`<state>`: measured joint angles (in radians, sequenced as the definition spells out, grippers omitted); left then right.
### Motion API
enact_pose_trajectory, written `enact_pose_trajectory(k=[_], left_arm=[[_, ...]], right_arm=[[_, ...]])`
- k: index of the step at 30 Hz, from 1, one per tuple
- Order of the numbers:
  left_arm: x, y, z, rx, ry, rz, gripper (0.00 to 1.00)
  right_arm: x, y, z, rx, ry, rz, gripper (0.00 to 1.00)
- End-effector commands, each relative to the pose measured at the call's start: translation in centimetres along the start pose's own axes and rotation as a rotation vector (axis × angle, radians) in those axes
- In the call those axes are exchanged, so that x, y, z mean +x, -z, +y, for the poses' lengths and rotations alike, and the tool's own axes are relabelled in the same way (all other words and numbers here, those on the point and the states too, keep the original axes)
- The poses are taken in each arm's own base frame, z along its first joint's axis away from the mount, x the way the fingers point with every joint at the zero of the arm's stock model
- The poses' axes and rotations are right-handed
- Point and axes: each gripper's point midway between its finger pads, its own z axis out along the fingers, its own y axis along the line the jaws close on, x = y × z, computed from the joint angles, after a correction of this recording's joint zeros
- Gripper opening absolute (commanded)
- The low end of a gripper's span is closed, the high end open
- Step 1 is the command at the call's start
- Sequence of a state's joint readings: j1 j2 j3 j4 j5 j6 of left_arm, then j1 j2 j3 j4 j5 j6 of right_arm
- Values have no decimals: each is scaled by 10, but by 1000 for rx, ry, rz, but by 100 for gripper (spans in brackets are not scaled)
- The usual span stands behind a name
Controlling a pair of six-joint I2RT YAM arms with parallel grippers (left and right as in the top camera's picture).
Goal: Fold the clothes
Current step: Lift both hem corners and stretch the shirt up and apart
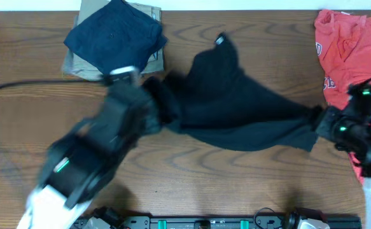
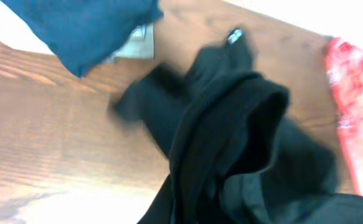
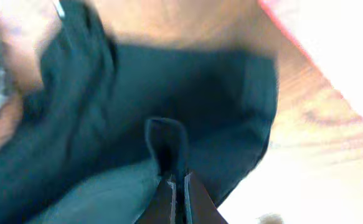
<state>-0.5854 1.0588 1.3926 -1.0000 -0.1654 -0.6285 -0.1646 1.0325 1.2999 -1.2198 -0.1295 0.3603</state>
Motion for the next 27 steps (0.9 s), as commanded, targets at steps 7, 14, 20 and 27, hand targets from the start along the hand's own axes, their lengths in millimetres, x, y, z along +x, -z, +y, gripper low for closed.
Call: enact_pose_trajectory(k=[7,14,20,27], left_arm=[[-48,126,5,149,42,-243,6],[-68,126,2,111,31,-297,6],[-78,70,-15,11,-18,-234,6],[-127,-24,-50,-35,-88,-282,6]], right_arm=[[-52,121,33,-86,97,-288,1],[-72,140,36,-62,99,-350,1],[-102,91,32,4,88,-268,1],[-169,20,63,-88,180,-289,1]])
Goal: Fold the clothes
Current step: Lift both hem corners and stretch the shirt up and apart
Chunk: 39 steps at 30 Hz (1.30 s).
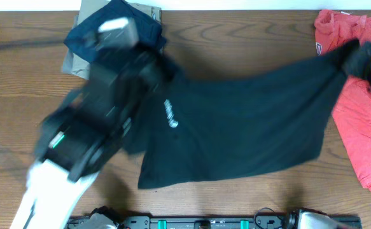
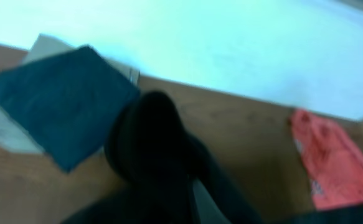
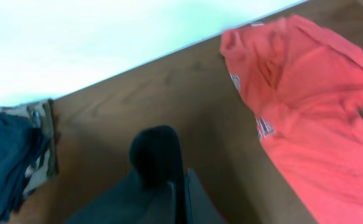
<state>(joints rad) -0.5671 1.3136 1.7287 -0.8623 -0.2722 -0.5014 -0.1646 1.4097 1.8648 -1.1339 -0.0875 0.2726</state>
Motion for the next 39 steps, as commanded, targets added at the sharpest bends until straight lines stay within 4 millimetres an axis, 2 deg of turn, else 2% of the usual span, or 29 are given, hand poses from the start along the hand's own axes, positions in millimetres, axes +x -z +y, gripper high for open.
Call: enact_pose_trajectory(k=[1,3,5,8,10,12,15,17,20,22,26,29,31,33,36,39], left_arm=[[-27,-36,8,-61,-20,-66,6],[-54,-46,12,-70,11,-133,6],[-85,-39,14,-73,14,-202,6],[-131,-3,15,-57,18,-316,6],[-153,23,10,-18,-1,-379,6],[-166,42,9,0,-7,-420,6],[-166,47,9,3,-15,-417,7],[-152,31,9,-2,-34,-350,6],[-115,-10,11,-20,-72,-184,7],[-80,-44,16,-41,-84,-38,6],[8,-113,31,-101,-103,305,6],[73,-146,47,-161,-70,545,6],[104,-154,54,-190,-56,668,6],[124,-155,60,-216,-46,755,6],[134,-143,67,-249,-50,814,6],[135,-119,72,-277,-56,857,6]], right_arm=[[-24,-21,11,-67,58,-49,1],[-45,-18,17,-94,49,-99,1],[-69,4,17,-100,41,-167,1],[-104,60,11,-92,21,-303,1],[-119,99,2,-65,12,-390,1],[-124,124,-9,-28,0,-436,1],[-119,134,-25,22,-18,-428,1],[-110,124,-34,43,-38,-372,1],[-87,92,-45,64,-72,-232,1],[-64,64,-55,84,-105,-105,1],[-19,18,-72,117,-156,112,1],[16,-9,-82,134,-188,248,1],[37,-22,-88,145,-205,324,1],[57,-32,-90,133,-203,395,1],[82,-39,-89,107,-192,473,1],[106,-40,-91,112,-204,523,1]])
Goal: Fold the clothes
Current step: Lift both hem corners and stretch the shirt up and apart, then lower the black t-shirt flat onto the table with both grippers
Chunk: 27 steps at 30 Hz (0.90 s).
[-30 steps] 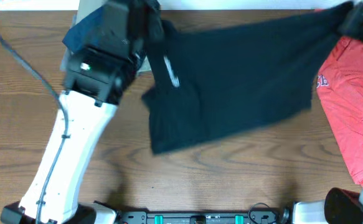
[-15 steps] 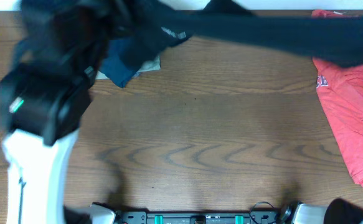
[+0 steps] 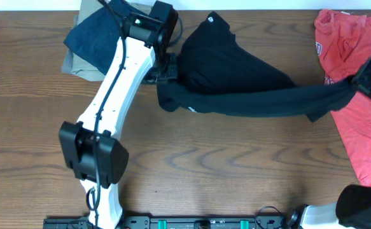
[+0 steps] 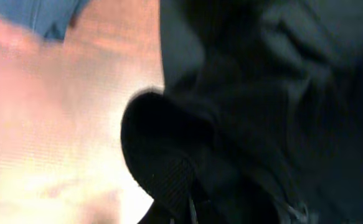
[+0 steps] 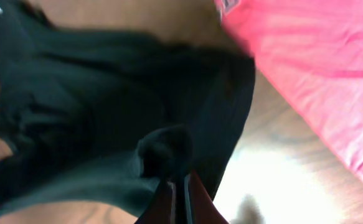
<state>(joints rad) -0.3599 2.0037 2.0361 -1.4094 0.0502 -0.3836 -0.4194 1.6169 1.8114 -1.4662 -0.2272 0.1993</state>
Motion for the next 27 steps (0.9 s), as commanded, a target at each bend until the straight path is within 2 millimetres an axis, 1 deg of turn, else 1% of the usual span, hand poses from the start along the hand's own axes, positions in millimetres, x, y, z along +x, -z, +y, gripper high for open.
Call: enact_pose_trajectory(k=[1,2,4,8,10,11,14,17,18,19,22,23,27], left_arm=[[14,40,9,25,21,-40,6],[22,46,13,16,21,-21,6],[34,53,18,7,21,-1,6],[55,69,20,-1,0,21,6],[69,75,20,-11,-19,43,6],[76,78,19,-15,-35,53,6],[94,80,14,-16,-83,62,6],[119,73,14,-42,-127,105,6],[126,70,17,-61,-124,118,6],[133,65,27,-113,-88,118,6],[146,59,55,-240,-1,87,6],[153,58,63,-261,17,87,6],[174,55,80,-261,60,87,6]], right_arm=[[19,3,-1,-16,32,0,1],[25,2,-3,-14,35,2,1],[35,1,-6,-12,34,-3,1],[52,3,-14,-7,30,-47,1],[60,2,-22,25,2,-57,1],[65,1,-30,61,-25,-62,1],[74,-2,-44,129,-75,-66,1],[80,-3,-56,184,-111,-72,1],[80,-2,-58,198,-117,-77,1],[80,-1,-61,213,-118,-82,1],[83,2,-62,219,-118,-86,1],[84,3,-62,219,-119,-85,1],[93,6,-63,223,-127,-69,1]])
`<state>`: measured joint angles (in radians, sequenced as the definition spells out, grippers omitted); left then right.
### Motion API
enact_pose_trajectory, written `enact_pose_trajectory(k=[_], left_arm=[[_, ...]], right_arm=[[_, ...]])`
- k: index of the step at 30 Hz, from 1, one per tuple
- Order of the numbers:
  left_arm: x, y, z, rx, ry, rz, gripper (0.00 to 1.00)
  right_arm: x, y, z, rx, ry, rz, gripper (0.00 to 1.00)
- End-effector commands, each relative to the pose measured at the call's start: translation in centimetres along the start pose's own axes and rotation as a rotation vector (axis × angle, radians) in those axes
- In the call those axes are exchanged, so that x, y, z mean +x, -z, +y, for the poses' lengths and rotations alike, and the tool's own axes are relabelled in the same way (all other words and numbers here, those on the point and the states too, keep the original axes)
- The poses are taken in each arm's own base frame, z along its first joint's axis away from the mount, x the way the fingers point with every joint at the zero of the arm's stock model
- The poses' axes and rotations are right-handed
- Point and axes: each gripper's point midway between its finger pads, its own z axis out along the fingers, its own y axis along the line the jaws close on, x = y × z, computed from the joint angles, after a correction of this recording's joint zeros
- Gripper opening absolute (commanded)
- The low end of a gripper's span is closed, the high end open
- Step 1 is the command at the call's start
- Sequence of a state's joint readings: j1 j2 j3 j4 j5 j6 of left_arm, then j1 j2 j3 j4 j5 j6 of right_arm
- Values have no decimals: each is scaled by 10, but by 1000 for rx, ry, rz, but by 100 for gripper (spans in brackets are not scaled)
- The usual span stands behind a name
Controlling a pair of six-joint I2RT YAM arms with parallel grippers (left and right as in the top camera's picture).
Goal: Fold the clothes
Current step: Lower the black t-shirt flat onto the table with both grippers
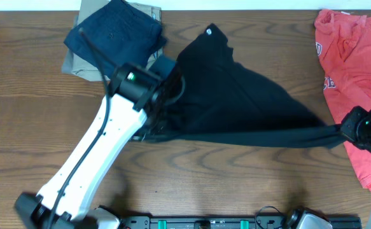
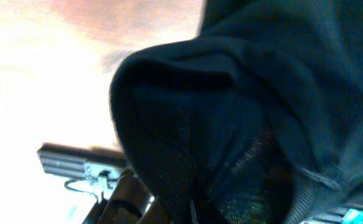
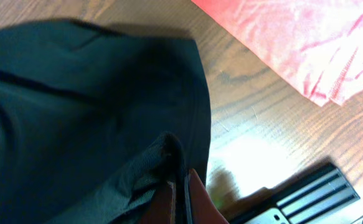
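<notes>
A black garment (image 1: 236, 102) is stretched across the middle of the wooden table (image 1: 20, 127), its far corner with a small tag near the back edge. My left gripper (image 1: 156, 127) is shut on its left edge; black cloth (image 2: 231, 112) fills the left wrist view. At the right, my right gripper (image 1: 344, 130) is shut on the garment's other end, and the pinched cloth (image 3: 125, 112) shows between its fingers (image 3: 197, 199). A red shirt (image 1: 354, 57) lies crumpled at the right edge of the table.
A folded navy garment (image 1: 112, 35) rests on a folded tan one (image 1: 77, 63) at the back left. A black rail with cables (image 1: 236, 222) runs along the table's front edge. Part of it (image 3: 306, 193) shows in the right wrist view.
Both grippers have come toward the front of the table with the black garment still held. Its near edge now runs taut lower down, and its far part lies spread toward the back.
The black garment was bunched mid-table with both grippers on its ends. Then it hung spread wide between them, raised toward the back. Then it was draped near the back edge, and now its held edge is nearer the front.
</notes>
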<state>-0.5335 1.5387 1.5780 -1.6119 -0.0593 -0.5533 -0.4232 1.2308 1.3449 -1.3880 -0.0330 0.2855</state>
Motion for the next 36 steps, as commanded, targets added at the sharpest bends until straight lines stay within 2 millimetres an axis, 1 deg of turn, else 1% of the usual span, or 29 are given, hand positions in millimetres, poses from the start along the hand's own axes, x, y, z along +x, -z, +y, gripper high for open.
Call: enact_pose_trajectory(k=[1,4,5,6,7,8,9,10,11,12,13,14,15,16,19,21,23,24,25,27,28,29,31,32,35,36], left_arm=[[23,2,30,-64,82,-7,6],[35,-3,31,-32,84,4,6],[38,-4,32,-26,85,6,13],[41,-6,33,-25,84,8,24],[43,-8,34,-28,84,12,33],[45,-9,35,-32,82,18,39],[46,-11,36,-38,81,25,45],[46,-13,36,-40,81,27,53],[45,-14,35,-39,74,25,59],[44,-14,34,-34,66,18,59],[40,-14,32,-23,60,3,60],[35,-14,29,-10,54,-16,61],[30,-14,26,0,52,-38,63],[23,-13,23,11,48,-67,65],[2,-11,14,43,39,-155,66],[-15,-8,12,50,53,-227,66],[-35,-4,14,58,78,-300,65],[-49,-1,16,74,92,-340,61],[-56,0,16,84,100,-360,58],[-79,2,19,114,135,-413,49],[-89,2,17,143,125,-425,45],[-99,1,10,190,97,-431,42],[-117,-4,-5,277,32,-432,34],[-126,-8,-9,297,20,-436,29],[-164,-25,-18,302,38,-480,13],[-179,-31,-24,309,32,-506,13]], right_arm=[[4,5,-11,35,-39,-15,1],[10,1,-12,39,-45,0,1],[12,-1,-13,40,-48,5,1],[15,-3,-14,42,-48,12,1],[16,-5,-14,44,-49,19,1],[19,-8,-15,45,-50,31,1],[23,-11,-15,45,-50,46,3],[25,-13,-15,46,-50,55,5],[28,-16,-16,46,-49,67,10],[30,-18,-15,41,-48,76,35],[32,-19,-14,33,-49,84,70],[33,-20,-12,25,-48,89,89],[33,-20,-11,17,-44,90,97],[32,-20,-8,1,-30,90,99],[32,-20,-3,-31,-12,91,99],[32,-20,1,-52,-3,91,99],[31,-19,9,-99,34,89,99],[31,-18,16,-138,64,90,99],[31,-18,20,-165,86,91,99],[33,-16,30,-231,139,94,97],[33,-14,35,-257,160,94,96],[33,-14,38,-275,174,93,94],[32,-13,39,-283,176,88,87],[32,-13,39,-284,177,85,84],[29,-14,40,-285,178,75,73],[29,-14,40,-286,179,72,68]])
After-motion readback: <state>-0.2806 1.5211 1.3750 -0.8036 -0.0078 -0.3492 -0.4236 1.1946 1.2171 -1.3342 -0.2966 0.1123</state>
